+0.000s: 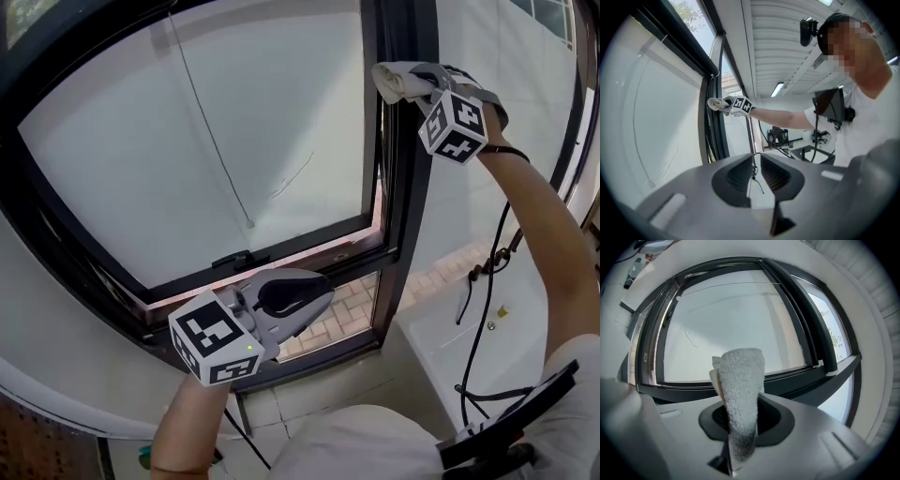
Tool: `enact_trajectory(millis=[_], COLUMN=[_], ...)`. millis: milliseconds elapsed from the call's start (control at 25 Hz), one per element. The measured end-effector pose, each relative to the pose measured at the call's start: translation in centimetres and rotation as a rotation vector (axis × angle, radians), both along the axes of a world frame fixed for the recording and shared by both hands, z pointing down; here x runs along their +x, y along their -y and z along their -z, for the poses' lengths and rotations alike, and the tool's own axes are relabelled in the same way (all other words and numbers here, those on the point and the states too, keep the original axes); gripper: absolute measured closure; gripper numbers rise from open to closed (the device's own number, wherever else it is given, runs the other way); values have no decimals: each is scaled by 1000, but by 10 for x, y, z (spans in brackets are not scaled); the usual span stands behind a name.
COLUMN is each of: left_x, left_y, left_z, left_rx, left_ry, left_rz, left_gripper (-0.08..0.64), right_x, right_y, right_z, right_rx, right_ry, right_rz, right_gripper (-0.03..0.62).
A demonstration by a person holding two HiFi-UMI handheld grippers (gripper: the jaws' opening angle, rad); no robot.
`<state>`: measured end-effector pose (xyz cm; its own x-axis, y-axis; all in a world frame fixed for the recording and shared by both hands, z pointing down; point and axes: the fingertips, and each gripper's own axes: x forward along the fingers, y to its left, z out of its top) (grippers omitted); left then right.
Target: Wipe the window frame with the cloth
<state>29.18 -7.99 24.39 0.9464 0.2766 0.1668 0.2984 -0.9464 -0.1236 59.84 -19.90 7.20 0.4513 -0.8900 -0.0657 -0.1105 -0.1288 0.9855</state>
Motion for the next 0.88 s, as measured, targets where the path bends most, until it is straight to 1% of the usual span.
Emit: enact_trajectory(millis=[120,280,520,680,880], left_x=[-10,-23,-42,-50,-59], left_y=[1,2,9,11,17], left_z=[0,-8,-20,-23,-36], left_rx=[8,8,27,13,44], left_ry=[14,13,2,-15,-10], left_rz=[29,47,71,82,118], left_gripper=[485,486,491,491,491], right_x=[2,5,6,10,9], right_y=[-1,-4,-4,-5,-9], right_z=[-40,-102,-196,-251,-318], right_rx=[-22,-64,-133,-172,-203], right_ry=[41,99,161,207,277], right_rz=[-14,-37,-68,-86,-101], right_gripper=[520,520,520,520,518])
